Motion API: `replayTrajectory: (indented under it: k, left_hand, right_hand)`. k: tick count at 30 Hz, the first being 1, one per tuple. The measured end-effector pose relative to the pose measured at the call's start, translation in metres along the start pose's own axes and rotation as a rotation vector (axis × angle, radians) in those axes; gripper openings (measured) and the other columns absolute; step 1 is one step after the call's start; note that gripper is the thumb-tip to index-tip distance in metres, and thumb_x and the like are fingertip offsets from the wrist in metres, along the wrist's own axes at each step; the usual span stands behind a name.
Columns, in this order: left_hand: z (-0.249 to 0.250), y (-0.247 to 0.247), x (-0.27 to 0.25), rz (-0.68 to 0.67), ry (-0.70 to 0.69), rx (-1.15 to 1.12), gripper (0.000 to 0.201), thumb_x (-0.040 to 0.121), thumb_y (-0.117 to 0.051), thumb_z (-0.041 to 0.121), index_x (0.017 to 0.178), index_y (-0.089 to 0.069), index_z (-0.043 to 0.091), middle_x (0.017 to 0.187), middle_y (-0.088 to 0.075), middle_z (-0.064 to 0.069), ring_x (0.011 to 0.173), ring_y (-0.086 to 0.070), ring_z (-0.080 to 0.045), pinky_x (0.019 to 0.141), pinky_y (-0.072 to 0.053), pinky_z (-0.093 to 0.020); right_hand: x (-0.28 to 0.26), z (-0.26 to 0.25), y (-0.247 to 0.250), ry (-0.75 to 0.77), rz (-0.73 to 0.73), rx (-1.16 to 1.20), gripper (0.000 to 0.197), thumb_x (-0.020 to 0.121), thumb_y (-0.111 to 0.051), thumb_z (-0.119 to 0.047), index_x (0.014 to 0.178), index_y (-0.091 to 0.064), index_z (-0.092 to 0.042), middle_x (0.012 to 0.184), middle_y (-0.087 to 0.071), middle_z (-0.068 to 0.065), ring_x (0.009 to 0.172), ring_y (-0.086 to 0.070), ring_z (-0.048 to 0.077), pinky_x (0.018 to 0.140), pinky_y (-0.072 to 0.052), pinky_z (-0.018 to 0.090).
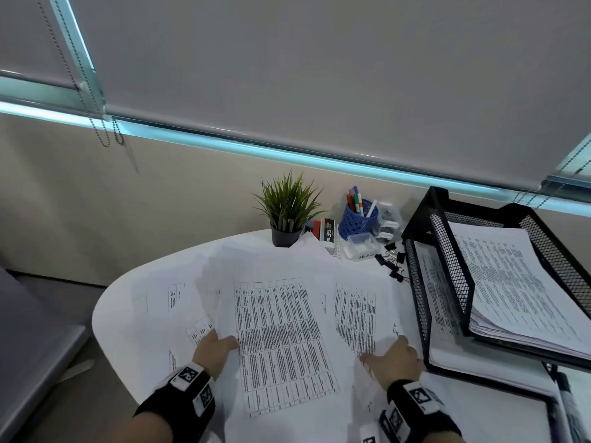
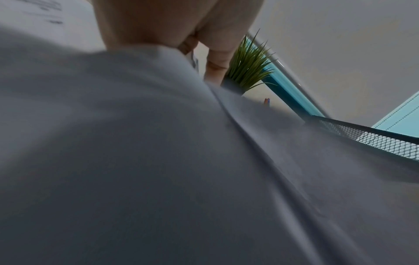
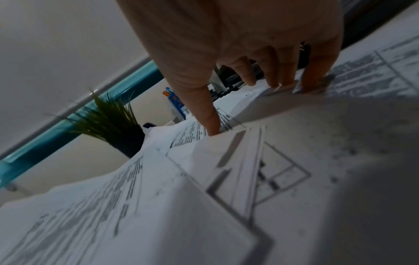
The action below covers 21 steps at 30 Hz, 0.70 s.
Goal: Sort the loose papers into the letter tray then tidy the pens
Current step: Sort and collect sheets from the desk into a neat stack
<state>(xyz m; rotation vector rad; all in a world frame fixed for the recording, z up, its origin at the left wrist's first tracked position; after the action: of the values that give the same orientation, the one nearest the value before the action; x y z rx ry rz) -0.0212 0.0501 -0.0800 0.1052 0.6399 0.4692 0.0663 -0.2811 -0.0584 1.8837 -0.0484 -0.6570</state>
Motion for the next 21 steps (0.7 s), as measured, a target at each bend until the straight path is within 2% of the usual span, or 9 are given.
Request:
replayTrajectory:
  k: [2,6,9,10,12,14,16,18,21]
  left_hand:
    - [0.0,-0.002,0.001,-0.018,-0.002,0.023,0.006,0.083,-0.054,-0.001,0.079,-0.052,0.003,0.07,-0.058,-0.014,0.067,-0.055,-0.027,0.068,-0.049,-0.036]
    - [0.002,-0.001,0.001,-0.04,-0.004,0.073,0.005,0.084,-0.055,-0.001,0.084,-0.052,0.003,0.075,-0.059,-0.015,0.076,-0.057,-0.03,0.082,-0.052,-0.046]
    - [0.006,-0.001,-0.002,-0.073,-0.02,0.107,0.016,0.084,-0.055,-0.003,0.099,-0.049,0.0,0.083,-0.058,-0.016,0.079,-0.057,-0.031,0.077,-0.052,-0.044]
    - [0.006,-0.001,-0.002,-0.083,-0.019,0.115,0.02,0.084,-0.055,-0.003,0.103,-0.048,0.0,0.084,-0.058,-0.015,0.079,-0.057,-0.031,0.075,-0.052,-0.042]
    - [0.007,-0.002,-0.003,-0.096,-0.02,0.141,0.026,0.084,-0.055,-0.003,0.108,-0.047,0.001,0.089,-0.058,-0.015,0.085,-0.057,-0.032,0.081,-0.052,-0.045]
    - [0.008,-0.001,-0.004,-0.097,-0.033,0.174,0.032,0.084,-0.056,-0.003,0.114,-0.048,0.0,0.1,-0.06,-0.019,0.094,-0.058,-0.035,0.088,-0.05,-0.048]
    - [0.008,-0.001,-0.003,-0.092,-0.046,0.193,0.037,0.084,-0.056,-0.002,0.12,-0.047,-0.002,0.109,-0.06,-0.023,0.101,-0.058,-0.038,0.092,-0.048,-0.05]
    - [0.008,-0.001,-0.003,-0.102,-0.061,0.213,0.039,0.084,-0.056,-0.002,0.122,-0.047,-0.004,0.106,-0.06,-0.023,0.095,-0.059,-0.036,0.089,-0.05,-0.048]
    - [0.009,-0.001,-0.003,-0.111,-0.081,0.226,0.037,0.085,-0.056,-0.002,0.12,-0.047,-0.004,0.095,-0.061,-0.018,0.083,-0.06,-0.031,0.082,-0.052,-0.044]
  right_hand:
    - [0.001,-0.002,-0.002,0.008,-0.001,0.079,0.093,0.073,-0.075,-0.032,0.143,-0.021,-0.002,0.141,-0.037,0.021,0.126,-0.041,0.038,0.105,-0.035,0.041]
    - [0.0,-0.008,-0.001,0.002,-0.033,0.337,0.068,0.08,-0.063,-0.003,0.138,-0.029,0.001,0.114,-0.054,0.019,0.092,-0.055,0.03,0.078,-0.048,0.032]
    - [-0.005,-0.012,0.014,0.102,0.019,0.354,0.025,0.085,-0.062,-0.007,0.108,-0.058,0.0,0.108,-0.062,0.007,0.101,-0.054,0.026,0.083,-0.041,0.03]
    - [-0.011,-0.014,0.024,0.133,0.05,0.377,0.022,0.086,-0.063,-0.01,0.106,-0.061,-0.002,0.108,-0.062,0.005,0.107,-0.054,0.027,0.087,-0.04,0.032]
    - [-0.021,-0.017,0.048,0.169,0.135,0.393,0.037,0.089,-0.061,-0.011,0.123,-0.057,0.001,0.12,-0.062,0.015,0.109,-0.056,0.032,0.091,-0.043,0.035]
    - [-0.03,-0.02,0.077,0.217,0.206,0.387,0.031,0.09,-0.059,-0.012,0.119,-0.061,-0.002,0.101,-0.068,0.017,0.083,-0.061,0.03,0.079,-0.05,0.038]
    - [-0.035,-0.019,0.104,0.267,0.247,0.371,0.02,0.089,-0.059,-0.015,0.105,-0.067,-0.006,0.076,-0.066,0.011,0.062,-0.058,0.023,0.059,-0.05,0.032]
    - [-0.038,-0.016,0.129,0.294,0.27,0.379,0.015,0.089,-0.059,-0.016,0.098,-0.068,-0.007,0.068,-0.063,0.009,0.055,-0.055,0.021,0.05,-0.04,0.025]
    - [-0.049,-0.016,0.167,0.351,0.329,0.403,0.012,0.09,-0.058,-0.018,0.086,-0.067,-0.01,0.062,-0.06,0.008,0.049,-0.049,0.019,0.048,-0.038,0.024]
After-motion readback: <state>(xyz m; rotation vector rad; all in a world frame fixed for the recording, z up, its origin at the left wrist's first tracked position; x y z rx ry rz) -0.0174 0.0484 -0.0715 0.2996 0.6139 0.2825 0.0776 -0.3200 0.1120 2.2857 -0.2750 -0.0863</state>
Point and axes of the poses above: each hand's wrist, its own x-axis towards the middle knuckle, its own y-axis out of the back of the hand, z = x × y, the point moved 5 cm from there along x, towards the middle knuckle
